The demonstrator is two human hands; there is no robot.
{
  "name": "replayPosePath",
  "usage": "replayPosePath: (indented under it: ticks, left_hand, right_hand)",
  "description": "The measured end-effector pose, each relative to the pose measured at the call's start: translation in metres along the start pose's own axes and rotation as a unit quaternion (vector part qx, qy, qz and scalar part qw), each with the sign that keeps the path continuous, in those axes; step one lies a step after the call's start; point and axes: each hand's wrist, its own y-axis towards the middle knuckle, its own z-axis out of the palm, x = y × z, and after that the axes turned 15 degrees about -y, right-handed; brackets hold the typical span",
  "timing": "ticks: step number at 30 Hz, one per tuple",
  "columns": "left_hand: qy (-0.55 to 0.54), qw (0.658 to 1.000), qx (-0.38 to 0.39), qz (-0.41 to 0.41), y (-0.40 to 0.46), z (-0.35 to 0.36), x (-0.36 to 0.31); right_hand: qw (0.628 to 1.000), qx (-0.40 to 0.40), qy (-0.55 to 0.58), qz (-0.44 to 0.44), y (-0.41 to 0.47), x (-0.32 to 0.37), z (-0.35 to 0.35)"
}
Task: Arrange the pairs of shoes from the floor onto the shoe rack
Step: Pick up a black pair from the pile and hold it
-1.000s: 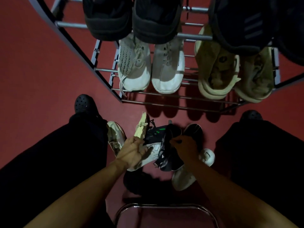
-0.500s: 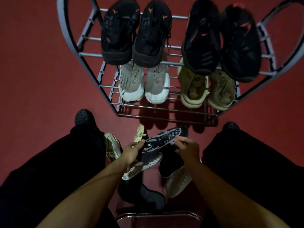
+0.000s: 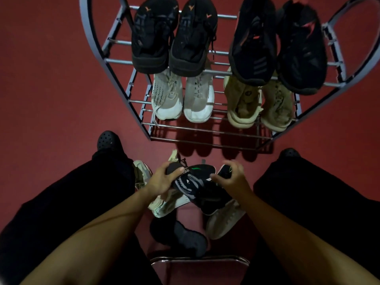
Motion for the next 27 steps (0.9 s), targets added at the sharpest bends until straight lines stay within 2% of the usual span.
replayPosePath:
  ticks: [3, 6, 9, 15, 19, 23, 27]
  left_hand:
    - [0.020, 0.998, 0.063, -0.014, 0.002, -0.011, -0.002]
    - [-0.006, 0.998, 0.051, -0.045, 0.007, -0.027, 0.002]
    - [-0.039, 0.996, 0.023, -0.075, 0.010, -0.041, 0.006]
    - [-0.002, 0.995, 0.025, -0.095, 0.017, -0.063, 0.013]
    - [0.030, 0.990, 0.024, -0.133, 0.026, -0.081, 0.023]
    - [0.091, 0.980, 0.030, -0.172, 0.033, -0.088, 0.033]
    - [0.074, 0.976, 0.044, -0.201, 0.040, -0.087, 0.038]
  right_hand:
    - [0.985, 0.170, 0.013, 0.008, 0.005, 0.012, 0.023]
    - [0.964, 0.264, 0.015, 0.018, 0.008, 0.016, 0.051]
    - [0.955, 0.294, 0.031, 0.023, 0.004, 0.012, 0.082]
    - [0.924, 0.380, 0.000, 0.039, 0.002, -0.020, 0.147]
    - [0.878, 0.455, -0.142, 0.026, -0.010, -0.040, 0.175]
    - [0.870, 0.454, -0.177, 0.068, -0.022, -0.067, 0.203]
    - [0.865, 0.439, -0.227, 0.088, -0.035, -0.087, 0.216]
